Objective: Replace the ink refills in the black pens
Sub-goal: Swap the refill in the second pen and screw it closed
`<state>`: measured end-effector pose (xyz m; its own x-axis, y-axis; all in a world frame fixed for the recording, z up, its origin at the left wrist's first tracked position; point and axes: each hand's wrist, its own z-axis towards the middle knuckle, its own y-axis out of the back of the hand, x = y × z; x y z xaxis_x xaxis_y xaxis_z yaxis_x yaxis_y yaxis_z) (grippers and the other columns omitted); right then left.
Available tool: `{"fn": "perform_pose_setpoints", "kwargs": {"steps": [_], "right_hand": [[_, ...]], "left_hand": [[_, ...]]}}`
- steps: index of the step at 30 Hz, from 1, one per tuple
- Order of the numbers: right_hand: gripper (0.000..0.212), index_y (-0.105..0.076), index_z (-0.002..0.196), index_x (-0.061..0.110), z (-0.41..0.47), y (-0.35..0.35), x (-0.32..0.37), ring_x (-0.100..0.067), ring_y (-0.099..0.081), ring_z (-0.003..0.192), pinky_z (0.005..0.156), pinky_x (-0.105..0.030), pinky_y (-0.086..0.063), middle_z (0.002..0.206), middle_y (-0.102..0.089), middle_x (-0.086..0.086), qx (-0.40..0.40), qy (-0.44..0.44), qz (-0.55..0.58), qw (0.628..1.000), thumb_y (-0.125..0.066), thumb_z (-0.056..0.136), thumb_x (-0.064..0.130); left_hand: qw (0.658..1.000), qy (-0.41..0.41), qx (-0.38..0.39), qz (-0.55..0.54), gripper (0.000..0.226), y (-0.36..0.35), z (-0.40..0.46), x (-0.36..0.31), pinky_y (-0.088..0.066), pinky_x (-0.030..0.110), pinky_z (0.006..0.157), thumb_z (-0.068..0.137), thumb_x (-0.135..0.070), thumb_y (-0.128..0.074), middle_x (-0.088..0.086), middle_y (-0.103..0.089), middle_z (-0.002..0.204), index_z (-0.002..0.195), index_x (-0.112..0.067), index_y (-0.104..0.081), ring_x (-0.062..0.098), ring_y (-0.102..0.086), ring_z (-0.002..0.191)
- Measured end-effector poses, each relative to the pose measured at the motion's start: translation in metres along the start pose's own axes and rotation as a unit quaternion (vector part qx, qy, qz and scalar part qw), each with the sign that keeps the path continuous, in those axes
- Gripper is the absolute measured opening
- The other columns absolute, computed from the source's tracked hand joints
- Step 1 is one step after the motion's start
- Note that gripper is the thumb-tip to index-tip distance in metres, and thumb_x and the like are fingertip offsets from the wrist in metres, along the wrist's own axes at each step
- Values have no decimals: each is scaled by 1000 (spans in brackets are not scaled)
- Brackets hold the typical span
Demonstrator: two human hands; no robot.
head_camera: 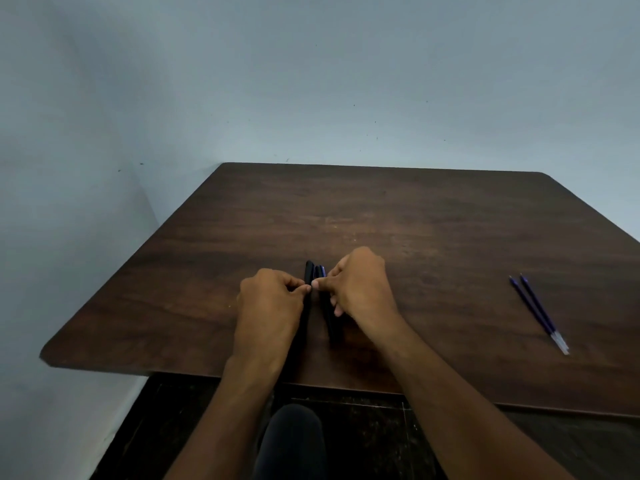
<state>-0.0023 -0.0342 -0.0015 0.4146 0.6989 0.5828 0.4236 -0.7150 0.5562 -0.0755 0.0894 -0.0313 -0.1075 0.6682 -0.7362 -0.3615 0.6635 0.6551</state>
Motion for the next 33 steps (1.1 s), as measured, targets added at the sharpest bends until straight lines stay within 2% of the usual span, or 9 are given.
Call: {"fn": "perform_pose_setpoints", "kwargs": {"steps": [4,8,11,14,18,21,25,30,33], "right_hand": [[40,-70,112,10,15,-9,0,-18,-67,55,46,-25,-48,76,-71,-9,-57,17,9,998,-76,86,41],[35,-76,93,10,31,-25,-11,-28,-75,86,77,-41,-63,94,-77,-12,-139,63,38,988,-84,78,41],[28,-76,88,9,28,-27,-15,-24,-72,65,58,-33,-61,80,-74,-11,-157,84,64,982,-83,81,35],[30,-74,99,7,15,-18,-11,-15,-60,45,39,-20,-41,64,-66,-6,-119,55,61,989,-78,86,34],[31,-73,107,12,8,-13,-6,-11,-57,40,35,-16,-37,61,-63,-2,-91,36,39,994,-73,90,37],[29,-71,105,12,6,-14,-8,-9,-54,33,42,-22,-43,58,-61,-2,-69,35,49,996,-71,91,38],[26,-64,76,14,-3,-21,-19,-14,-56,44,46,-24,-46,59,-61,-4,-122,92,110,982,-75,89,33],[28,-70,86,6,-18,-23,-26,-16,-59,45,49,-26,-53,73,-74,-13,-171,130,162,963,-79,86,33],[31,-70,74,7,-21,-28,-33,-12,-61,39,44,-23,-53,63,-73,-9,-218,171,168,946,-81,84,34]], "left_hand": [[1000,10,25,-11,6,0,5,0,-61,31,69,83,-32,-79,-4,-77,75,85,-27,-82,7,-70,69],[999,29,34,-24,2,-1,7,2,-59,26,66,82,-29,-80,-4,-76,74,83,-29,-81,6,-70,67],[998,34,39,-32,2,-1,8,3,-55,20,60,82,-28,-80,-5,-76,73,84,-27,-81,4,-68,65],[998,31,37,-40,4,-1,9,5,-53,17,59,82,-28,-81,-6,-76,73,85,-26,-82,2,-67,63],[998,19,23,-57,4,-1,9,6,-59,25,61,83,-29,-80,-8,-73,65,83,-26,-81,4,-65,56],[998,18,13,-60,6,-3,9,4,-63,32,62,84,-31,-79,-9,-72,64,78,-29,-79,6,-68,58],[999,4,4,-39,7,-4,9,3,-63,31,62,86,-33,-77,-10,-72,67,82,-28,-80,4,-69,61],[1000,-4,2,-20,10,-2,7,1,-62,29,65,90,-32,-72,-9,-73,73,87,-26,-80,5,-68,65],[999,-33,3,-3,13,-1,4,-2,-60,29,75,92,-31,-67,-9,-75,84,94,-25,-79,4,-68,77]]}}
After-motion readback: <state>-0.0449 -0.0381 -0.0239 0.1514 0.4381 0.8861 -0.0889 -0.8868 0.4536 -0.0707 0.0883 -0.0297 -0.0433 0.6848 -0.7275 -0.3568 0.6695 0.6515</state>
